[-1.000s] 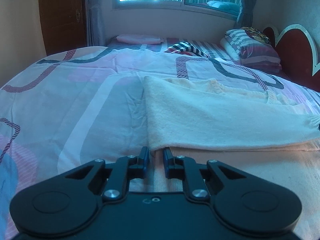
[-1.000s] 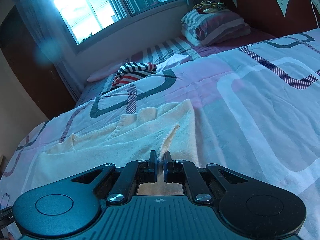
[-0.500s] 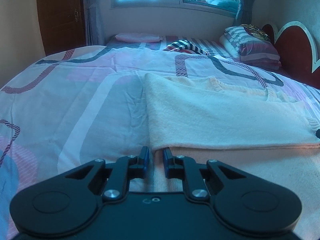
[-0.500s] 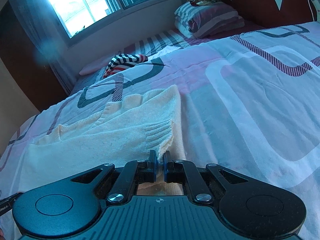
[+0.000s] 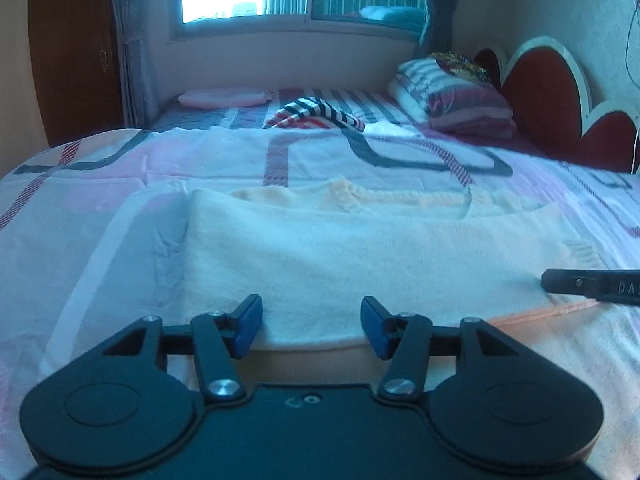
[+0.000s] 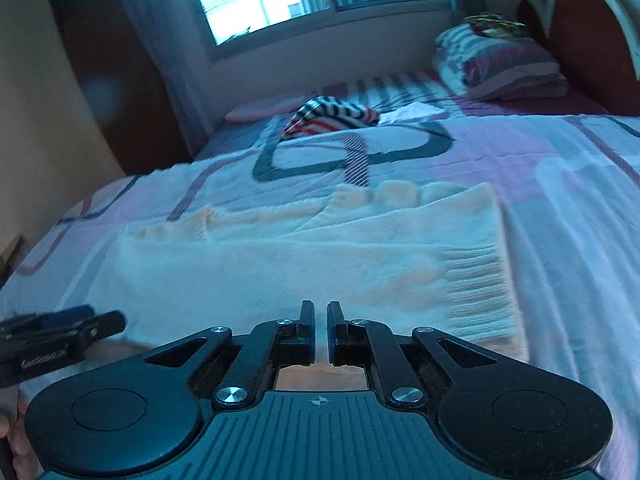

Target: Fold small clothes

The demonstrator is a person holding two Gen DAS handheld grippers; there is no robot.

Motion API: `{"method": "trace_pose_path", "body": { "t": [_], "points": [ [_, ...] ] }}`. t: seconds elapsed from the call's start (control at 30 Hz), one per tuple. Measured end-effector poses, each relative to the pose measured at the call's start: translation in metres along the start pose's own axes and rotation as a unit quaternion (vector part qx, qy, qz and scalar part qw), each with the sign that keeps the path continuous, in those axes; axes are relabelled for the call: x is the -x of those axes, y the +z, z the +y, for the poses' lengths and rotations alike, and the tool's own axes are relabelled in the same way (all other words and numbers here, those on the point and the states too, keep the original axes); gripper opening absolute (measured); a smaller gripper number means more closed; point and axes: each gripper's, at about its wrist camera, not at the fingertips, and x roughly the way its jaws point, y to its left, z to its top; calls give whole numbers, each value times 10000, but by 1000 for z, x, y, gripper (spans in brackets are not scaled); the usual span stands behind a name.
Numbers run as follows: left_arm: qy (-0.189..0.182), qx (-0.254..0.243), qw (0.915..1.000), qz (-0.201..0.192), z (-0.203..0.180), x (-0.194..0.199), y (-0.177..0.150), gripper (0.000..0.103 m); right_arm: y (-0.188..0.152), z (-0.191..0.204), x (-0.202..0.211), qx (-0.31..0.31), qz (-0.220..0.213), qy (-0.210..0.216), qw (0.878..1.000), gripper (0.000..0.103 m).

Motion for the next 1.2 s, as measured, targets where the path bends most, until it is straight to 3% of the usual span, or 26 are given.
{"method": "trace_pose_path", "body": {
  "t": [0.07,0.13,0.23,0.3,0.4,0.6,0.67,0.77,0.93,1.03,1.2],
  "points": [
    [-30,-76,10000,7,5,0,-7,54,-5,-12,2,35,-61,-240,9997,6],
    [-150,-73,9999,-38,18,5,-16,54,-6,-39,10,-271,-180,-813,9962,6],
    [-222,-160,9996,11,23,8,-13,54,2,-67,16,-726,-157,-650,9951,1],
    [-222,-120,9997,-57,24,6,-3,58,13,-60,17,-555,-369,-719,9952,1],
    [-265,9,9996,-100,28,-13,22,59,31,-62,3,-824,-377,-464,9948,1],
    [-271,314,9989,197,58,-78,55,61,42,-89,-23,-903,-204,-998,9907,1],
    [-242,396,9988,139,68,-79,60,61,43,-95,-21,-959,-196,-997,9902,1],
    [-17,456,9989,-92,66,-60,60,61,45,-82,-9,-864,-376,-933,9912,1],
    [-480,103,9987,-131,7,-41,52,65,46,-7,-38,-370,-134,-87,9992,2],
    [-544,73,9985,-69,-21,-42,45,68,39,28,-56,-45,-1,85,10000,2],
    [-298,-142,9995,25,-20,-48,28,67,33,22,-55,295,-8,-15,9996,10]
  ]
}}
